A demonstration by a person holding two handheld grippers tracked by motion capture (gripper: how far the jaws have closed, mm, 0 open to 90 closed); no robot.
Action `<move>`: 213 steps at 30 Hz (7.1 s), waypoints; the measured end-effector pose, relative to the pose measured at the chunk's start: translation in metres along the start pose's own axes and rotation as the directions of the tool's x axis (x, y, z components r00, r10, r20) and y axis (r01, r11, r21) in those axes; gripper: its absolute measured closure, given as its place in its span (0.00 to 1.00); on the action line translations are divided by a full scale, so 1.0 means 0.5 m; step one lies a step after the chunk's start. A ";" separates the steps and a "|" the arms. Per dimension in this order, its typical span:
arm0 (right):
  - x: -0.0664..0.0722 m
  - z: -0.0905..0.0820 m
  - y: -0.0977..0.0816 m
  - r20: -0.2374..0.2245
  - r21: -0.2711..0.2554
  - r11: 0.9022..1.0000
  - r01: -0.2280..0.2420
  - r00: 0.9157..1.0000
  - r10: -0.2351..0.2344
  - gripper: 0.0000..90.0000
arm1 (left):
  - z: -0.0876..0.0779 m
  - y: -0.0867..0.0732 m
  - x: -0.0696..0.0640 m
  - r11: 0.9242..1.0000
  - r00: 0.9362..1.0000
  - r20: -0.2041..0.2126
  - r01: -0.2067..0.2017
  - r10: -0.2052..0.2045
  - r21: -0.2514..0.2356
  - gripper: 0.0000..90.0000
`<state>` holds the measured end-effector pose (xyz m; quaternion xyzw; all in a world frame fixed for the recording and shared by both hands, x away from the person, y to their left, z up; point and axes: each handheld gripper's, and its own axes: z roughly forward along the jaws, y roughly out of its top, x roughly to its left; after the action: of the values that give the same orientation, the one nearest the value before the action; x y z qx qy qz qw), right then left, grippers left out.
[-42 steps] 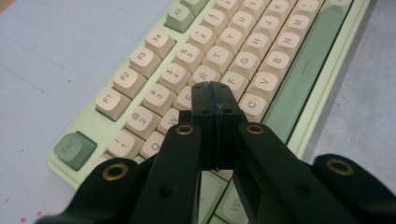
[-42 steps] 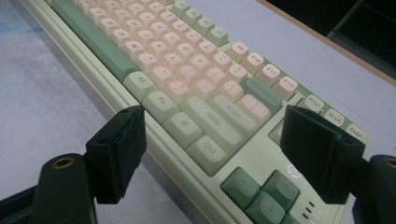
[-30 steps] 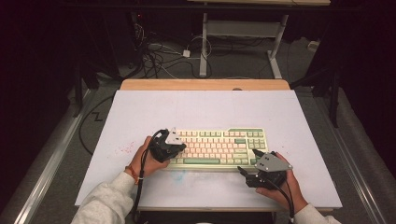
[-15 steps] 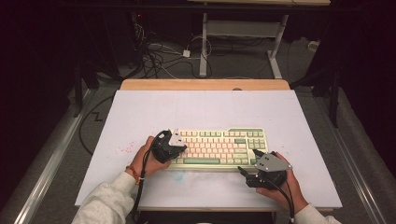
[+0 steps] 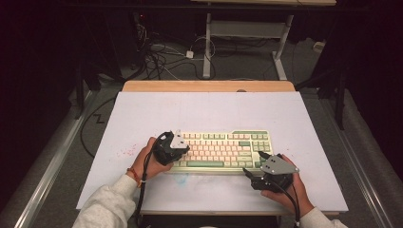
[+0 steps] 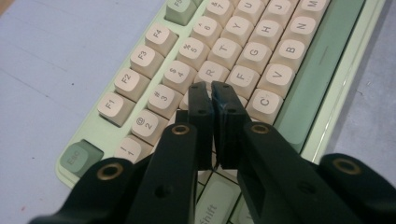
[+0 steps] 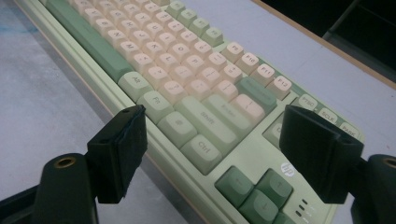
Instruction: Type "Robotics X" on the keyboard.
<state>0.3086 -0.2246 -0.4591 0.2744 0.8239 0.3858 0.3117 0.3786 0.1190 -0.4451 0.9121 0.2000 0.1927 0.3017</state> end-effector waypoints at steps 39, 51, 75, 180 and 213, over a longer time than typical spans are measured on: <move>-0.008 -0.008 0.002 0.023 -0.011 1.000 -0.011 1.000 0.011 0.27 | -0.074 -0.053 -0.017 0.976 0.985 -0.169 -0.002 -0.036 -0.219 0.22; -0.015 -0.021 0.004 0.034 -0.035 0.999 -0.015 0.999 0.016 0.37 | -0.084 -0.093 -0.028 0.979 0.983 -0.180 -0.004 -0.034 -0.203 0.20; -0.031 -0.031 0.024 -0.065 0.004 1.000 -0.007 0.998 0.007 1.00 | -0.088 -0.165 -0.046 0.991 0.983 -0.172 0.039 -0.061 -0.126 0.20; -0.047 0.082 0.036 -0.158 0.182 0.983 0.029 0.987 0.000 1.00 | -0.116 -0.180 -0.043 0.986 0.990 0.009 0.138 -0.138 -0.097 0.90; -0.044 0.080 0.032 -0.151 0.171 0.985 0.025 0.989 0.001 1.00 | -0.116 -0.098 -0.029 0.993 0.994 0.036 0.103 -0.101 -0.052 0.98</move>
<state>0.3556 -0.2126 -0.4599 0.2655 0.8770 0.3305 0.2261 0.3265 0.1758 -0.4360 0.8952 0.2360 0.1672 0.3390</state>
